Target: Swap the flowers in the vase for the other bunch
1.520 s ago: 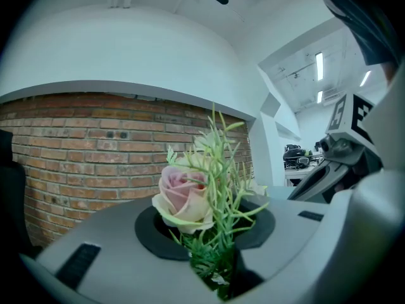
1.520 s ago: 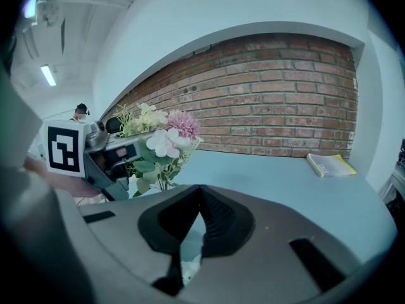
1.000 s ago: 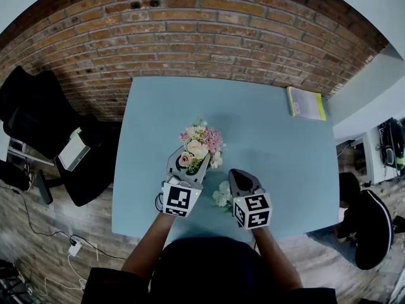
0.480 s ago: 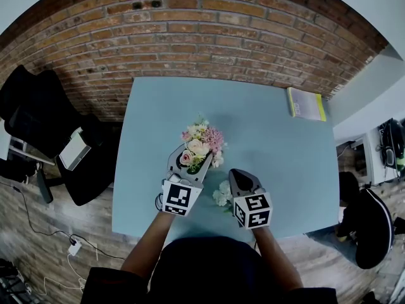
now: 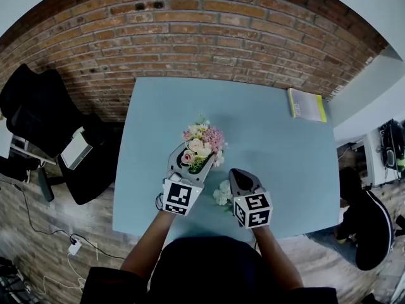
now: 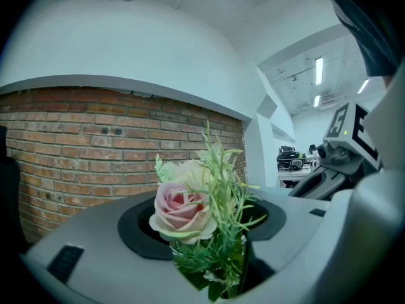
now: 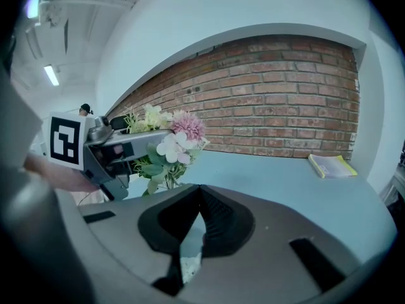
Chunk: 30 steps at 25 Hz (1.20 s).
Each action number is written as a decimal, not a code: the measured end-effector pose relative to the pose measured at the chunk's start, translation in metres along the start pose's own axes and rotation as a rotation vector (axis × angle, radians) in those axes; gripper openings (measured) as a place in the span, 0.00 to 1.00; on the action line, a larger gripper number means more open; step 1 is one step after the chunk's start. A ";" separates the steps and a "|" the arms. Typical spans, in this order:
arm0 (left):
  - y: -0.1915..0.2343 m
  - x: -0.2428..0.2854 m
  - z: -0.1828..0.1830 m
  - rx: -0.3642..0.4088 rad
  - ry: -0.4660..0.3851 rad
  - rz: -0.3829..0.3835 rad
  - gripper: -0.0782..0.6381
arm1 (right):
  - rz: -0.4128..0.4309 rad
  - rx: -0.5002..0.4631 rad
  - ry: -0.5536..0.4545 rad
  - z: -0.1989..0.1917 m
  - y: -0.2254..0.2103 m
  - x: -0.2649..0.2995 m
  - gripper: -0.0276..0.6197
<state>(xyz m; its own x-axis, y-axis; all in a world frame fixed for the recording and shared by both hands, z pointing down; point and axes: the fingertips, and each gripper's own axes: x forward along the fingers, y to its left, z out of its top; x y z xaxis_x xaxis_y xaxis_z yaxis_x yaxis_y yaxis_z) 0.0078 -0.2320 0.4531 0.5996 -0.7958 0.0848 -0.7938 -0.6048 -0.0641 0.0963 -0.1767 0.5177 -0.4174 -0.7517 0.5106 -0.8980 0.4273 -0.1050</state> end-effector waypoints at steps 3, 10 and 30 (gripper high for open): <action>-0.001 -0.002 0.000 0.000 -0.002 0.000 0.49 | 0.002 0.001 -0.005 -0.001 0.001 -0.001 0.06; -0.002 -0.004 -0.004 -0.019 0.002 0.010 0.59 | 0.003 -0.005 -0.012 -0.001 0.002 -0.006 0.06; -0.007 -0.019 0.005 -0.029 0.003 -0.003 0.65 | 0.007 -0.018 -0.055 0.009 0.013 -0.017 0.06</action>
<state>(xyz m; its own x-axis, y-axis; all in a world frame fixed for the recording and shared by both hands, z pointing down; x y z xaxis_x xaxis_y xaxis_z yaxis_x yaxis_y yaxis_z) 0.0028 -0.2125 0.4471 0.6015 -0.7941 0.0876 -0.7948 -0.6059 -0.0350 0.0904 -0.1635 0.4999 -0.4314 -0.7745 0.4626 -0.8924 0.4415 -0.0931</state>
